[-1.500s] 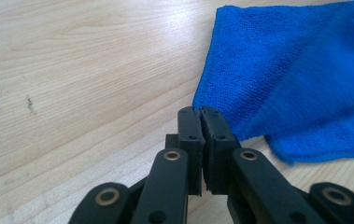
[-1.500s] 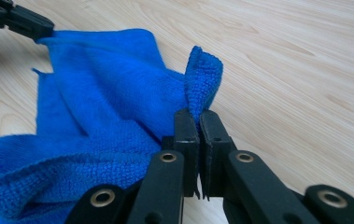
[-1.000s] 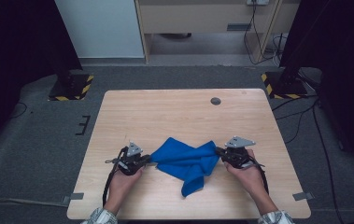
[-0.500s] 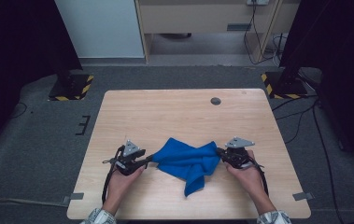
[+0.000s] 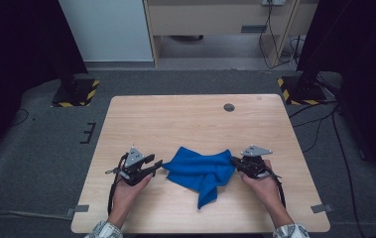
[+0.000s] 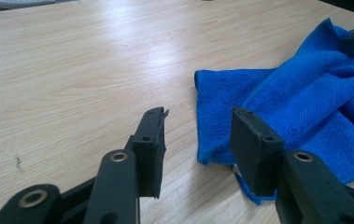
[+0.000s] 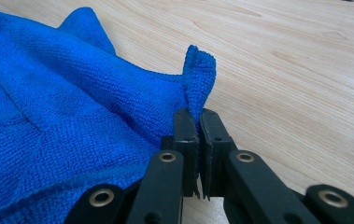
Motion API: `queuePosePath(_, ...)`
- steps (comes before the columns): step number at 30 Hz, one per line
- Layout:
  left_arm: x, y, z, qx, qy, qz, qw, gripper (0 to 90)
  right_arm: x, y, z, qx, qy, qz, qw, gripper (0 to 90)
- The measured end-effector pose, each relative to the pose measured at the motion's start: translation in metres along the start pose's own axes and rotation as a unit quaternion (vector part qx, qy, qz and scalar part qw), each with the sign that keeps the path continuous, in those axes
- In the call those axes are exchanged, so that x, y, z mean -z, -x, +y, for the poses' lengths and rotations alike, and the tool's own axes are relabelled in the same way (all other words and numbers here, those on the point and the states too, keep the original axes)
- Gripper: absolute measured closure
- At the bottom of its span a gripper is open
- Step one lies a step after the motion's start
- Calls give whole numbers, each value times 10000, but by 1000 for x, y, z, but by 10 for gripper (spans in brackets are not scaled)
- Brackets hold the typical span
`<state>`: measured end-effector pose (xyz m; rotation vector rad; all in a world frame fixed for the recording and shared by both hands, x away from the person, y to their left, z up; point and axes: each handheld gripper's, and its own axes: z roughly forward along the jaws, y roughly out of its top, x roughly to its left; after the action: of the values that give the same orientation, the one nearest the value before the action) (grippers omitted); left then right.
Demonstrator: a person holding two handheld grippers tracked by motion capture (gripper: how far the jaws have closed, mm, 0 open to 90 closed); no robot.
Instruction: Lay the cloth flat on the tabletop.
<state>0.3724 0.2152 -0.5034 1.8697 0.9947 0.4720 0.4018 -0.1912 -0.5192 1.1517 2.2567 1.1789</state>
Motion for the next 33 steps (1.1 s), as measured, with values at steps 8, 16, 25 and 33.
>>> queuePosePath(8,-2,-1,-1,48,-63,-41,10000,511,0,1,-1,-22,-43,-28,10000,869)
queuePosePath(16,-17,-1,-5,17,-332,-100,9994,368,0,0,-1,19,-50,-18,10000,868)
queuePosePath(25,-29,7,-5,-122,-342,-298,9989,323,-1,-1,-1,30,-56,-7,10000,866)
queuePosePath(33,-37,4,-8,-68,-461,-356,9983,398,-2,-1,-2,58,-85,-37,9999,866)
